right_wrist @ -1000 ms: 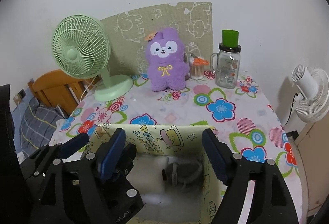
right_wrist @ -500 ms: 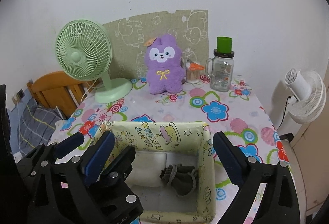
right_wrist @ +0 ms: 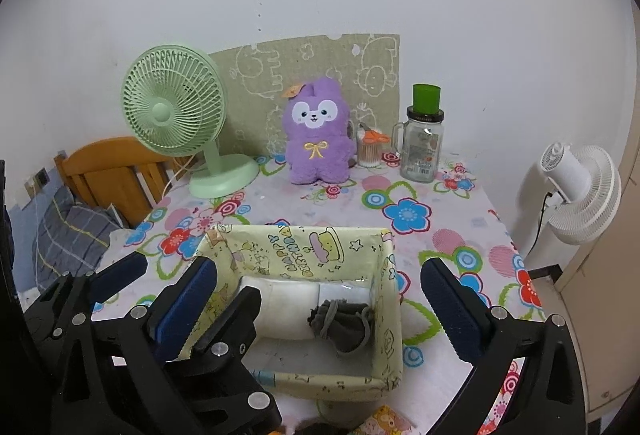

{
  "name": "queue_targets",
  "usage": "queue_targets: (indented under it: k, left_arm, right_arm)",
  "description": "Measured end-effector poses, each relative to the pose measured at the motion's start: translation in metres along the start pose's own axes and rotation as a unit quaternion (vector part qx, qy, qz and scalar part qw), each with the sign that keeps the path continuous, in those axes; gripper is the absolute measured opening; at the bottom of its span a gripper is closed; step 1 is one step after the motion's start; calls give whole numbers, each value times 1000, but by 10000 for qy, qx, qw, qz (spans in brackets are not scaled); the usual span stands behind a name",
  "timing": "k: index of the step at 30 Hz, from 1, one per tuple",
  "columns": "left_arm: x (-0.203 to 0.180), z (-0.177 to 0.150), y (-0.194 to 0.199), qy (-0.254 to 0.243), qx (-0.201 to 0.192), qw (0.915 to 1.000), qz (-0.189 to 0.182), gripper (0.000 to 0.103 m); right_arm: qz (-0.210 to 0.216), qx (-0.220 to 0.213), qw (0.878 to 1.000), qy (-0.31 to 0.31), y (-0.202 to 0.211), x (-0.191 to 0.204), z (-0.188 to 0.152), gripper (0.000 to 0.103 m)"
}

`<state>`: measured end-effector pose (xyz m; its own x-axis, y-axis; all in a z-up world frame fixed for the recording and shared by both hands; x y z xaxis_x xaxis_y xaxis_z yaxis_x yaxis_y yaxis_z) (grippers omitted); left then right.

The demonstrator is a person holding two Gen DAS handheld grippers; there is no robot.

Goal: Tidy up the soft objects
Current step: 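Withdraw both open tools up and out of the box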

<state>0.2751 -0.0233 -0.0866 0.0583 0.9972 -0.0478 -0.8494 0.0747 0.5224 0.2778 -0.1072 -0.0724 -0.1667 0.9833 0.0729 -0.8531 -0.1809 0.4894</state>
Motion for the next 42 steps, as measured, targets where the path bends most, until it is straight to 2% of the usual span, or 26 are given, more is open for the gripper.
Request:
queue_targets:
  k: [8,12,24,30,42]
  left_arm:
    - [-1,-5,20,-15,-105,9999,-7,99]
    - [-1,-9,31,-73,-173,9997,155,99]
    - [-8,-27,55,-143,-178,9997,75,99]
    - [-12,-36,67,-179,-234,9996,53,99]
    - [-19,-62,74,-258,-184,9995,-45,99]
  right_arm:
    - [57,-157,9998,69,21,5,-3,103]
    - [125,-145,9997,145,29,9,-9,103]
    - [167,-259,9989,345,57,12,-24,103]
    - [342,-228,9988,270,68,14,-35,103]
    - [300,-221,9989,279,81,13,-63,103]
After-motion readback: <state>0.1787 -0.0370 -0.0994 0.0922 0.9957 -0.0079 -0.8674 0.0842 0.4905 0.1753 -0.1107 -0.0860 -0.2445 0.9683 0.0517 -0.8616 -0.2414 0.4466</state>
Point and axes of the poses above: each gripper's, at about its wrist camera, not at the fingertips, and y roughly against the way its jaws point, x to its left, z to its top, the point moved 10 cm from there along -y, roughly the way its jaws point, and after that the axes turned 4 degrees about -x, right-handed, at the moved point
